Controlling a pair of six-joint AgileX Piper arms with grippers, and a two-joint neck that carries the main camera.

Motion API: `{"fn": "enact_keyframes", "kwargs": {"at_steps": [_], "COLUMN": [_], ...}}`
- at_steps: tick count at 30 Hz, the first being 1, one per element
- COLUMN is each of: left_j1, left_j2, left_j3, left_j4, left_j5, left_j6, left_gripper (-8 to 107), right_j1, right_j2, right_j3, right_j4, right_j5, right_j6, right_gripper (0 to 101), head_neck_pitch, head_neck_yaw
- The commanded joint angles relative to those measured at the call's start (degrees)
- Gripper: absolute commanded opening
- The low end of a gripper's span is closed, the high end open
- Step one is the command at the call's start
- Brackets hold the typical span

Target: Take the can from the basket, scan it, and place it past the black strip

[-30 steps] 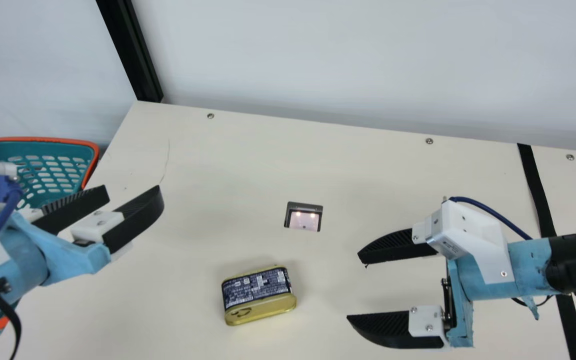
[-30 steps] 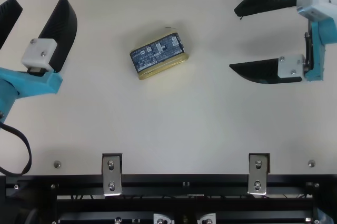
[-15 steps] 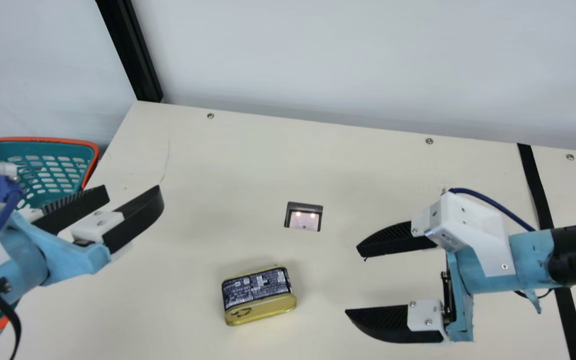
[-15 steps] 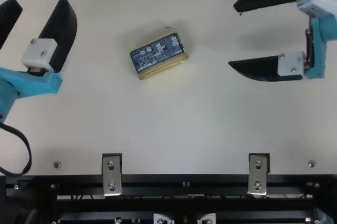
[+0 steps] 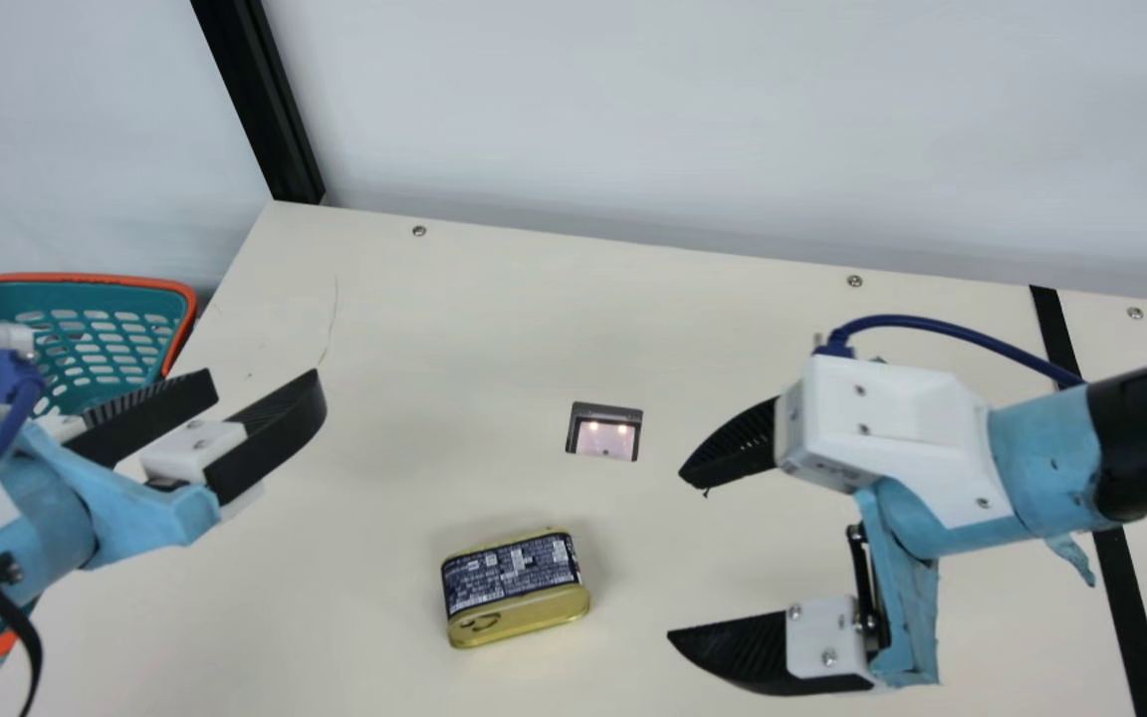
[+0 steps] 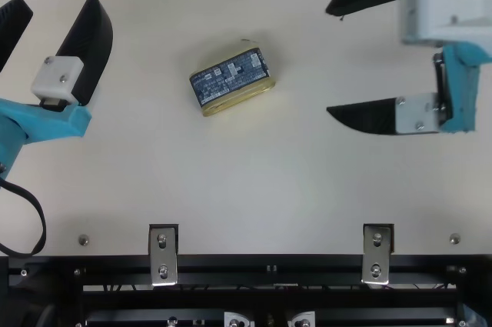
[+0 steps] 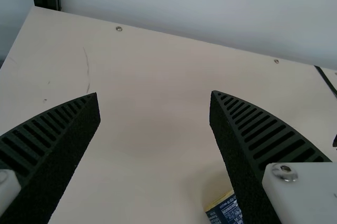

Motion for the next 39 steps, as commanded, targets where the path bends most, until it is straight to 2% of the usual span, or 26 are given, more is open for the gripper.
{"fn": "enact_keyframes", "kwargs": {"at_steps": [1,11,19,27,39], "left_j1": [0.0,0.0,0.0,0.0,0.0], "left_j2": [0.0,0.0,0.0,0.0,0.0], "left_j3": [0.0,0.0,0.0,0.0,0.0], "left_j4": [0.0,0.0,0.0,0.0,0.0], "left_j5": [0.0,0.0,0.0,0.0,0.0], "left_j6": [0.0,0.0,0.0,0.0,0.0], "left_gripper": [90,90,90,90,90], "right_j1": [4.32,17.04,24.26,28.31,30.66], "right_j2": [0.02,3.16,7.18,11.15,16.73], "right_j3": [-1.83,-10.16,-16.3,-21.02,-24.72], "right_j4": [-3.0,-13.08,-20.13,-24.27,-27.04], "right_j5": [-0.42,-0.42,-0.42,-0.42,-0.42], "right_j6": [2.25,8.13,10.95,12.12,12.97], "right_gripper": [101,101,101,101,101], "head_neck_pitch": [-0.01,-0.01,-0.01,-0.01,-0.01], "head_neck_yaw": [-0.03,-0.03,-0.03,-0.03,-0.03]}}
